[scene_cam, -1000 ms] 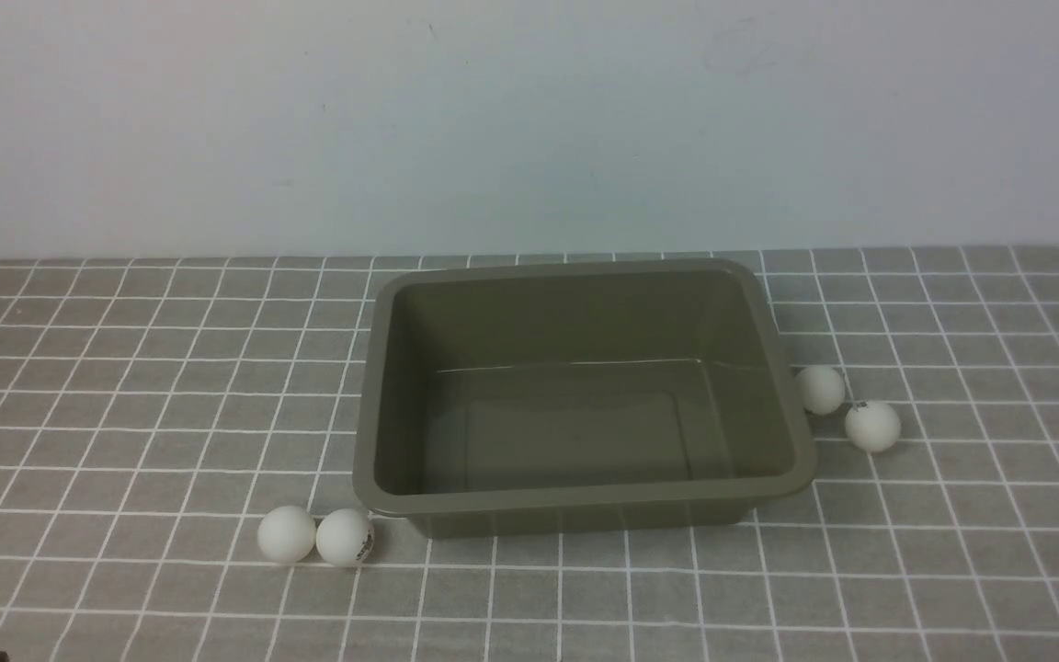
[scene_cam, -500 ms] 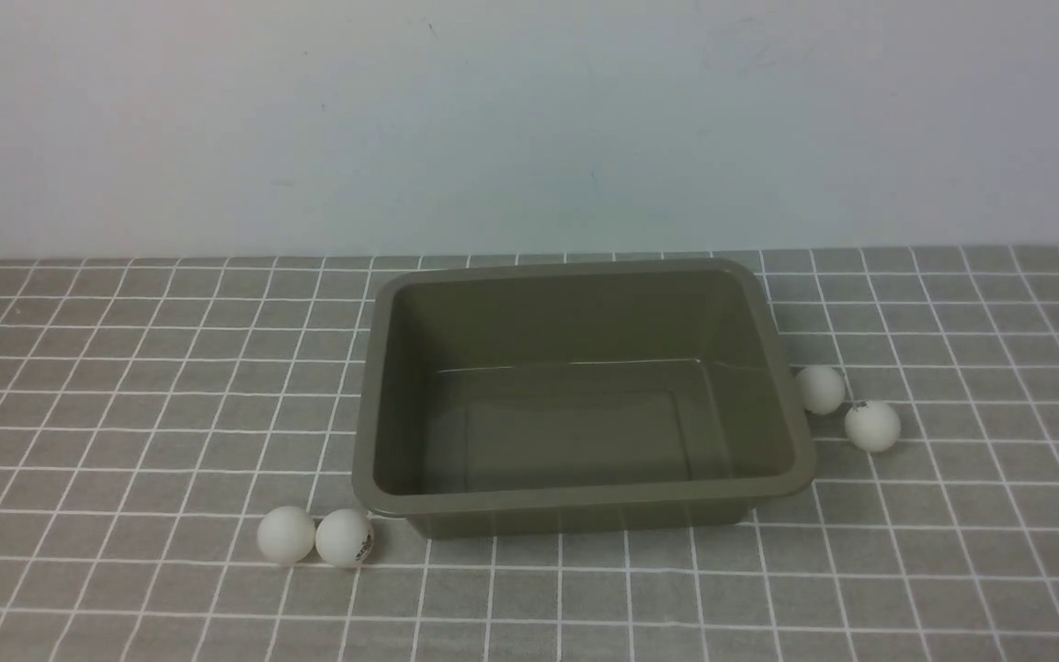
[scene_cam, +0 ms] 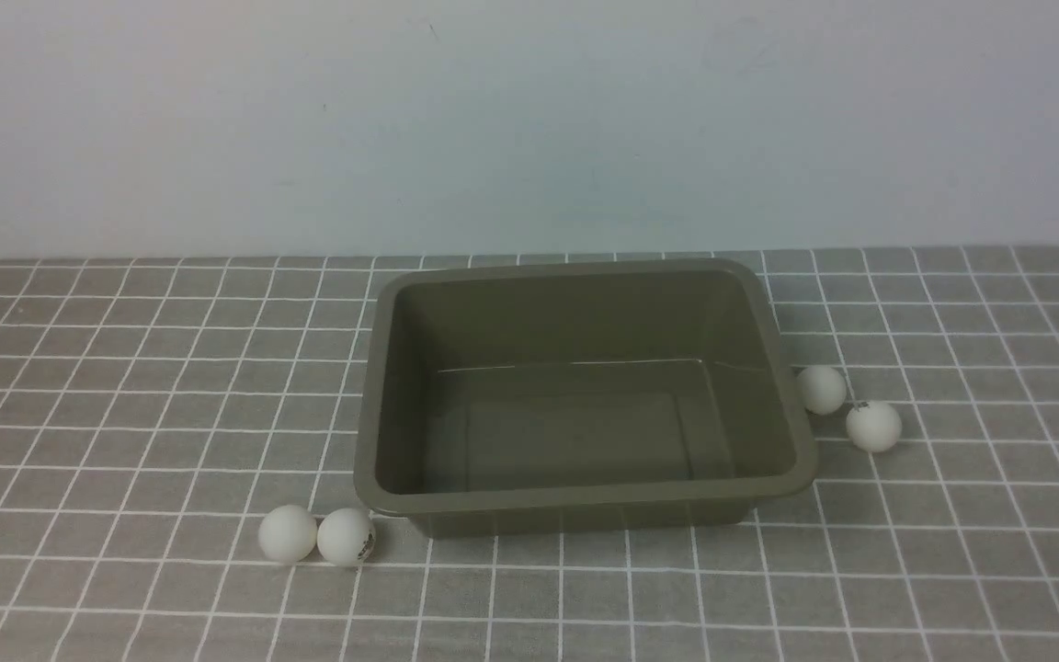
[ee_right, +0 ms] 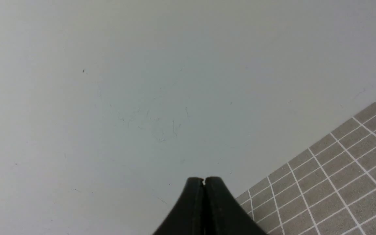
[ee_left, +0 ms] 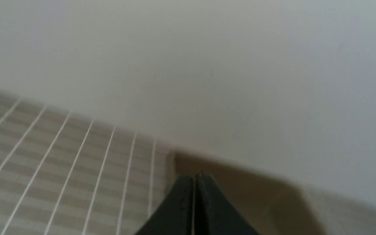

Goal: Put the table tennis balls into the box on the grey coffee tablecloth.
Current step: 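Reach for and grasp a ping pong ball on the table beside the basket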

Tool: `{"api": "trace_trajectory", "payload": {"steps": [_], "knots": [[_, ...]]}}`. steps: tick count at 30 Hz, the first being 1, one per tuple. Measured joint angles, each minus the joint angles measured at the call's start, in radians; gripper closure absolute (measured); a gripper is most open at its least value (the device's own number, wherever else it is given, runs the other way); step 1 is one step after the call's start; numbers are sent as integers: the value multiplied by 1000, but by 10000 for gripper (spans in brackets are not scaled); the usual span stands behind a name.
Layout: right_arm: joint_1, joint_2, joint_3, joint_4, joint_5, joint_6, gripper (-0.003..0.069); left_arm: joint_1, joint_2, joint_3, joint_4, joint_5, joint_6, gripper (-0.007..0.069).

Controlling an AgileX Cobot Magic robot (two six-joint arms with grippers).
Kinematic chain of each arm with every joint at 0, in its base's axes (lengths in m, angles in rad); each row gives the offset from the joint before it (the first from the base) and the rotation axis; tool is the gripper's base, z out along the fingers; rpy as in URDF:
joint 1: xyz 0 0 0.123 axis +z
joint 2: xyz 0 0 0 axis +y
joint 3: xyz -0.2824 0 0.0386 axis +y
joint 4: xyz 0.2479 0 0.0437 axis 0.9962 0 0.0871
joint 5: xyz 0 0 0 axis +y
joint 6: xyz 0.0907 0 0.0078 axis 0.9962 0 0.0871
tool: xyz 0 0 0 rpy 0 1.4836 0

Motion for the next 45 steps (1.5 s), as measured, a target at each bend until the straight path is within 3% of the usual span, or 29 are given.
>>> {"api": "trace_trajectory", "payload": {"steps": [2, 6, 11, 16, 19, 23, 26, 27, 31, 35, 45], "knots": [[5, 0, -4, 1, 55, 2, 673, 0, 135, -87, 16, 174, 78, 629], [15, 31, -143, -23, 332, -18, 673, 0, 436, -173, 25, 398, 266, 629], [16, 218, -369, -91, 573, -99, 673, 0, 628, -177, 24, 388, 329, 629], [17, 513, -677, -138, 908, -241, 673, 0, 799, -178, 12, 226, 418, 629], [17, 629, -770, -146, 995, -284, 673, 0, 863, -179, -9, 129, 461, 622], [18, 716, -822, -145, 1015, -303, 673, 0, 983, -192, -48, 32, 509, 538], [18, 739, -823, -145, 1015, -306, 673, 0, 1094, -224, -75, 34, 532, 406], [18, 739, -823, -145, 1014, -306, 673, 0, 1101, -230, -76, 35, 533, 396], [18, 738, -826, -142, 1000, -309, 673, 0, 1227, -302, -88, 57, 545, 166], [18, 738, -826, -142, 988, -309, 673, -23, 1273, -326, -89, 68, 575, 57], [18, 738, -828, -142, 969, -309, 673, -57, 1335, -332, -93, 12, 572, 40]]}}
